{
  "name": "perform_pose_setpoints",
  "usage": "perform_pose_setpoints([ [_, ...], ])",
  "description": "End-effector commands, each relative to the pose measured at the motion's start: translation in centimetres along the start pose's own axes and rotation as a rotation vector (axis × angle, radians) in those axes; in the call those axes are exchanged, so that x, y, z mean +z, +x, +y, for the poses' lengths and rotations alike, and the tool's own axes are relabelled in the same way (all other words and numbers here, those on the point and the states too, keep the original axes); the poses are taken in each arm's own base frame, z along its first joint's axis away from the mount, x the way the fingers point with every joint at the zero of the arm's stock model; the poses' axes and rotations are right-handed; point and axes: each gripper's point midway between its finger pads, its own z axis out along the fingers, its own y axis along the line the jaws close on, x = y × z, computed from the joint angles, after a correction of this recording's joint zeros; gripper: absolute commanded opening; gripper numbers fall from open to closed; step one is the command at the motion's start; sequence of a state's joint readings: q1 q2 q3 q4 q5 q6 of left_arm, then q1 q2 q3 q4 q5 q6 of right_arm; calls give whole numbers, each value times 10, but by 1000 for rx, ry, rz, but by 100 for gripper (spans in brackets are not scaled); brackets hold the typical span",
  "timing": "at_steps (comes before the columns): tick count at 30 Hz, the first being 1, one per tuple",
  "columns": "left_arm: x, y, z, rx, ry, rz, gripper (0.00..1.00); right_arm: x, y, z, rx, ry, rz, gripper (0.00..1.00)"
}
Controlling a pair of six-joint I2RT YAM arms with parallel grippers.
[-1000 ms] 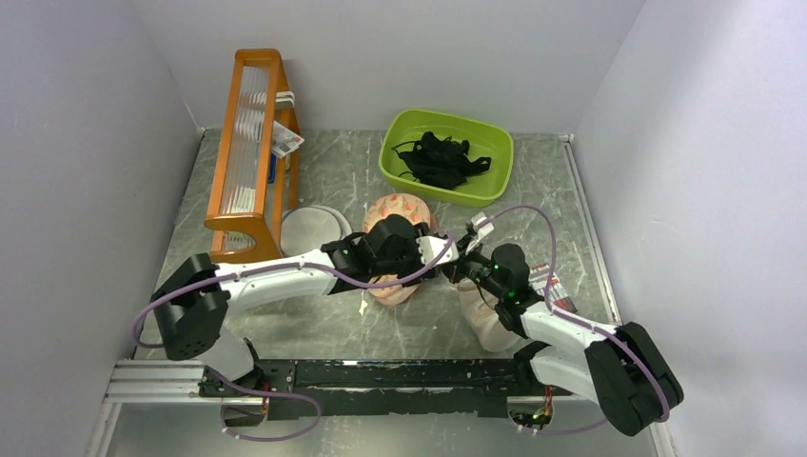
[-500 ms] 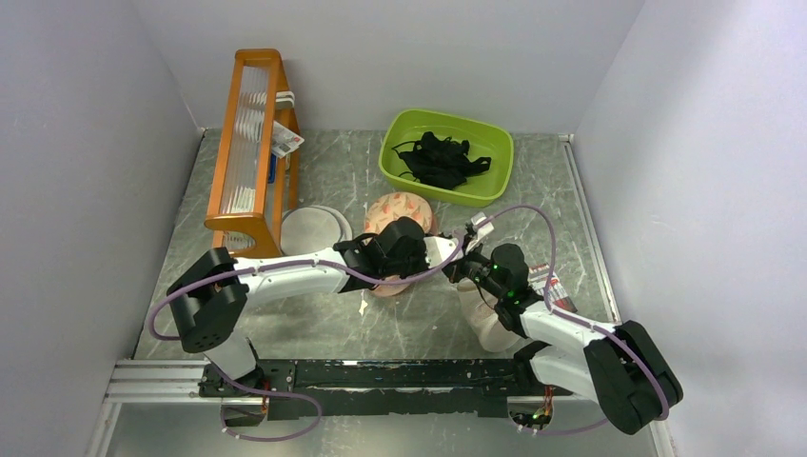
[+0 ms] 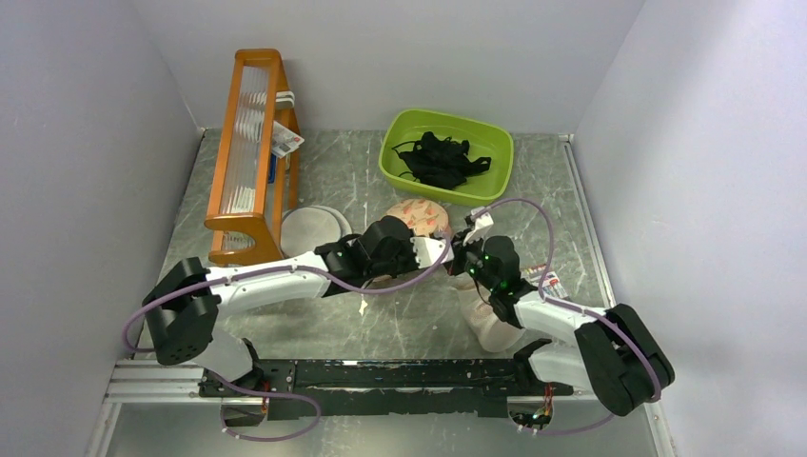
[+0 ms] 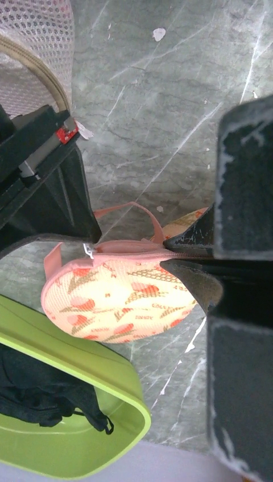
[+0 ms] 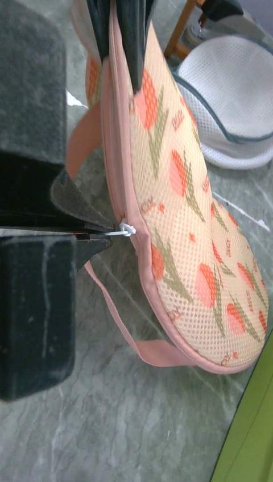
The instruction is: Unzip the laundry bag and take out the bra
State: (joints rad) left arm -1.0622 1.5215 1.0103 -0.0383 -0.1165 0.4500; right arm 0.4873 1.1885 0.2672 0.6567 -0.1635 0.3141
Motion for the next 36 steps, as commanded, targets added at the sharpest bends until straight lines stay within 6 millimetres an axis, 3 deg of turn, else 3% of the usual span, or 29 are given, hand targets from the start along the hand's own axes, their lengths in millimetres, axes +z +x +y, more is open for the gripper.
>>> perform_pose_setpoints([
  [1,-14,-18,7,34,-5,-73,7,0,0,-27,33,126,3,0],
  [6,-15,-8,-5,66,49,-45,7,-6,-4,-38,54,157,-18,0],
  [9,-14,-7,-10,72,78,-40,8,-12,-11,-34,43,129,-59,0],
  [14,-21,-20,-23,50,154,-110,40,-20,-23,0,-25,-57,-127,0],
  [21,-20,-26,-35,27,225,-135,50,-23,-25,21,-49,-172,-138,0],
  [26,-4,-25,-16,-56,97,-112,58,-24,-26,28,-52,-205,-144,0],
  [28,6,-21,-9,-91,54,-76,80,-23,-24,29,-52,-209,-137,0],
  [29,10,-21,-7,-102,39,-64,85,-23,-25,29,-53,-211,-137,0],
  [32,18,-20,-10,-134,45,-54,90,-23,-25,30,-56,-213,-136,0],
  [36,24,-14,-3,-151,-5,-29,86,-24,-26,30,-59,-210,-140,0],
])
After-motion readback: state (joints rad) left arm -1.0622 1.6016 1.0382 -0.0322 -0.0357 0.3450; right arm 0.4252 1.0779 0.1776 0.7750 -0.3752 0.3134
